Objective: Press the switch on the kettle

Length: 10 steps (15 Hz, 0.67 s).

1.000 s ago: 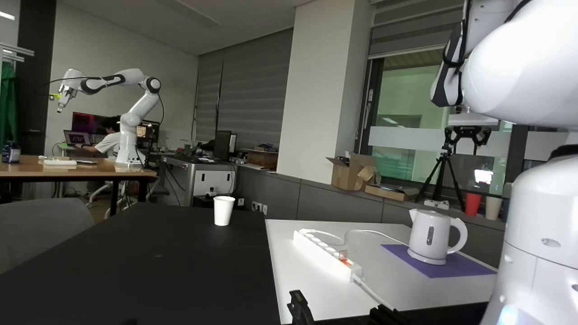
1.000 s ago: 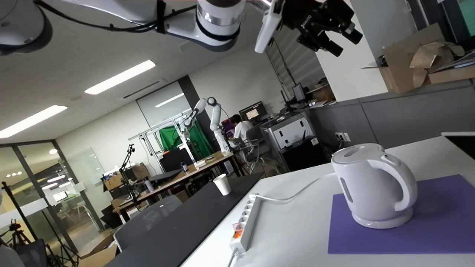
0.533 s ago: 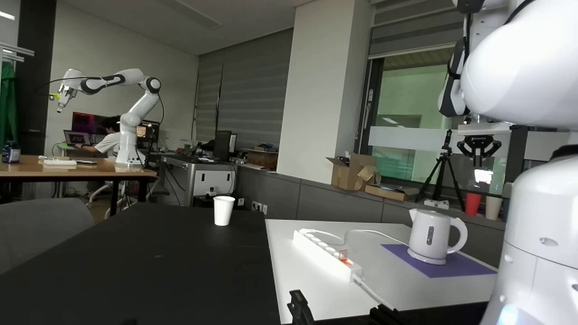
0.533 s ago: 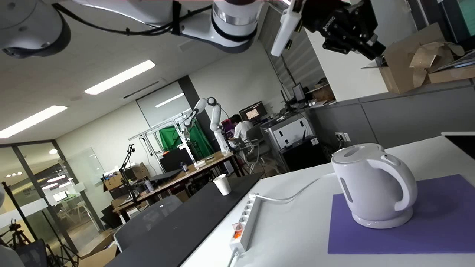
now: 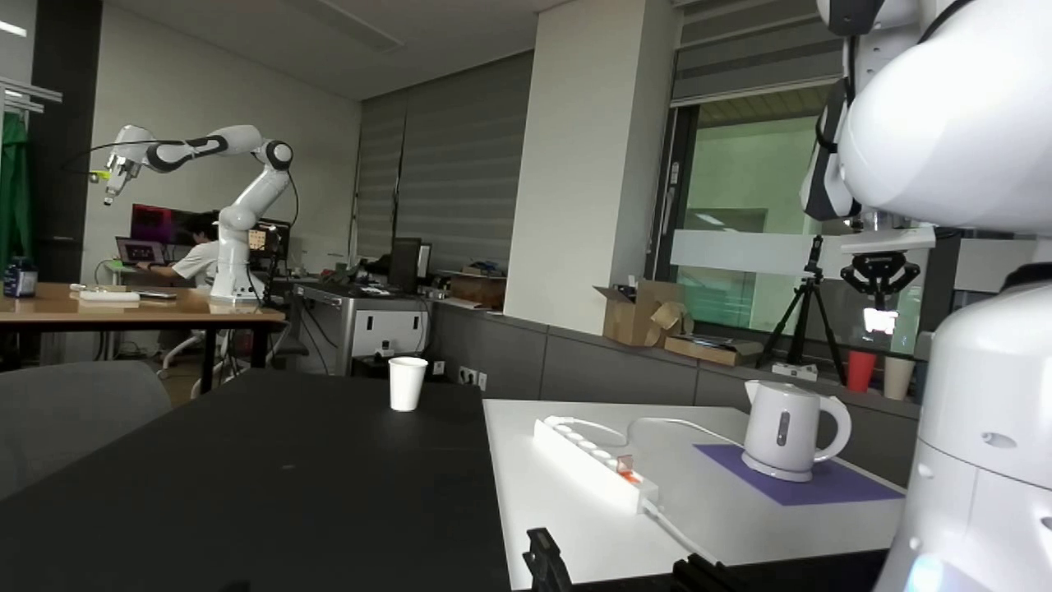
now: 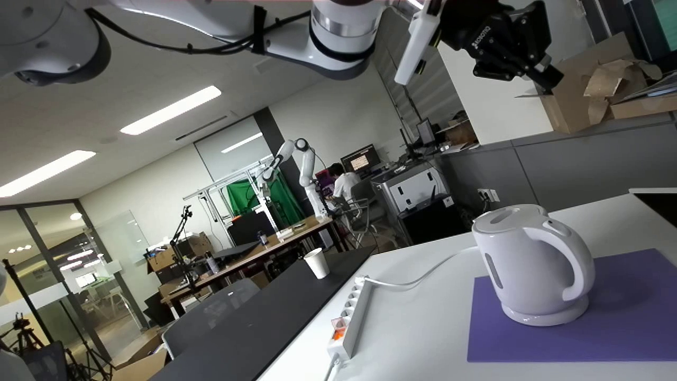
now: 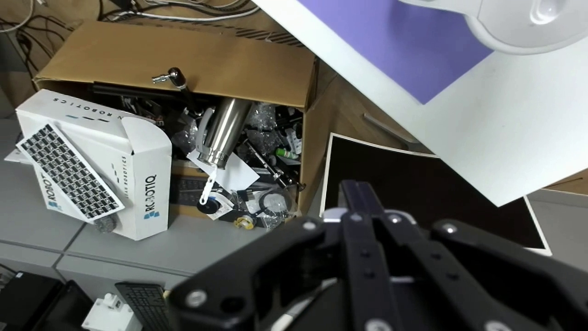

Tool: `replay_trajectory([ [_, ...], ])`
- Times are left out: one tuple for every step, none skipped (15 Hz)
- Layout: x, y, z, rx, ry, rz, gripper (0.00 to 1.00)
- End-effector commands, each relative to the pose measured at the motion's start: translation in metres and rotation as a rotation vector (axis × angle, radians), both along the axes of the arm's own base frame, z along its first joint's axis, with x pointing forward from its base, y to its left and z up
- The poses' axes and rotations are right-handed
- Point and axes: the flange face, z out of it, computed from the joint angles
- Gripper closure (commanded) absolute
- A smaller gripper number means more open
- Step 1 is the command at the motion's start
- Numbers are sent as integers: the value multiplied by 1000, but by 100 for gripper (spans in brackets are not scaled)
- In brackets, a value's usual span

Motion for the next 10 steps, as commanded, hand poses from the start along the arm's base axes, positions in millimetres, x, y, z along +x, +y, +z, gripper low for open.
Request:
replay_trajectory([
  [1,-6,5,-3,31,-3,100],
  [1,-5,4,2,39,0,100],
  [0,-4,2,12,52,9,100],
  [0,-2,0,19,63,18,100],
  [-1,-1,-2,27,77,28,100],
  [-1,0,-3,34,88,35,100],
  [-1,2,-4,42,101,44,100],
  [-2,2,-5,47,112,50,100],
  [-3,3,-6,54,125,60,100],
  [-3,3,-7,56,137,60,100],
])
